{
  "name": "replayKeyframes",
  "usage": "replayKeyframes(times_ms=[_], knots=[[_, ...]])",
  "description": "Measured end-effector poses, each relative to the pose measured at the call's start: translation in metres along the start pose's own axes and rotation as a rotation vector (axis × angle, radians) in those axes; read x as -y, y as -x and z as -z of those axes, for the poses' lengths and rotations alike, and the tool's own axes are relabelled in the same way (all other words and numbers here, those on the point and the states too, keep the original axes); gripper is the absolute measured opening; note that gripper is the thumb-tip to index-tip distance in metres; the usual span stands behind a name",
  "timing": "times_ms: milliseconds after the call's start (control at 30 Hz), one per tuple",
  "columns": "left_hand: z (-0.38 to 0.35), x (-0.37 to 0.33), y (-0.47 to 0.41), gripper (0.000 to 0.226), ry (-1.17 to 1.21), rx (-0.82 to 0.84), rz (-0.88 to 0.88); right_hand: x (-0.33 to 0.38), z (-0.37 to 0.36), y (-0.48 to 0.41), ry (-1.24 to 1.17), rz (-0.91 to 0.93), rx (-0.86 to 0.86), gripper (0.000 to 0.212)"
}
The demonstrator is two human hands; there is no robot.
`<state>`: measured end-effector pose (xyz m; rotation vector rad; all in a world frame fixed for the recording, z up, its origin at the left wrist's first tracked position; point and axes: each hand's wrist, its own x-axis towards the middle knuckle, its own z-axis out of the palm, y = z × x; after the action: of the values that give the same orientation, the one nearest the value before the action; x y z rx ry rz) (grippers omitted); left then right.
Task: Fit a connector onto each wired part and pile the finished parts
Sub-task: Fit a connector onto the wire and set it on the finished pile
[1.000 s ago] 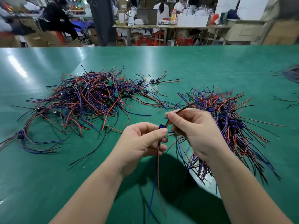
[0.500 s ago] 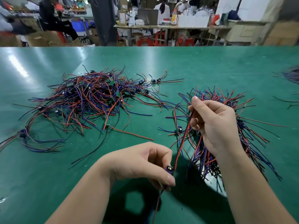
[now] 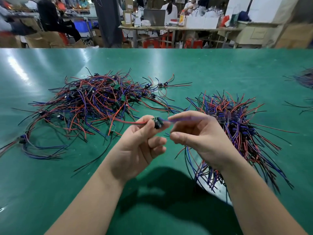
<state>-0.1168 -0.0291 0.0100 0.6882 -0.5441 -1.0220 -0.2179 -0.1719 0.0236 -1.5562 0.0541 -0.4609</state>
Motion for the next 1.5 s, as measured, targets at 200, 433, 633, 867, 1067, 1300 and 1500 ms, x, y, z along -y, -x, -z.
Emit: replayKeyframes(times_ms=[200, 433, 633, 867, 1067, 1300, 1500], knots=[[-0.003, 0.013, -0.004, 0.028, -0.406, -0.166, -0.147, -0.005, -0.011, -0.004, -0.116, 0.017, -0.182, 0.011], [-0.008, 0.015, -0.006, 0.011, -0.489, -0.136, -0.108, 0.002, 0.004, -0.003, -0.252, -0.101, -0.174, 0.009], [-0.009, 0.019, -0.004, 0.028, -0.536, -0.155, 0.009, -0.004, 0.007, -0.003, 0.025, -0.138, -0.11, 0.008], [-0.01, 0.035, 0.0, 0.015, -0.719, -0.058, 0.212, 0.004, 0.018, -0.004, 0.163, 0.036, -0.292, 0.017], [-0.01, 0.036, 0.007, 0.022, -0.773, 0.233, 0.483, 0.007, 0.025, -0.005, -0.021, 0.032, -0.483, 0.017], [-0.011, 0.027, -0.002, 0.02, -0.604, -0.122, 0.175, 0.006, 0.026, -0.003, 0.047, 0.126, -0.402, 0.041], [-0.006, 0.015, -0.008, 0.03, -0.513, -0.374, -0.075, 0.001, 0.01, 0.004, 0.461, 0.058, 0.02, 0.025]])
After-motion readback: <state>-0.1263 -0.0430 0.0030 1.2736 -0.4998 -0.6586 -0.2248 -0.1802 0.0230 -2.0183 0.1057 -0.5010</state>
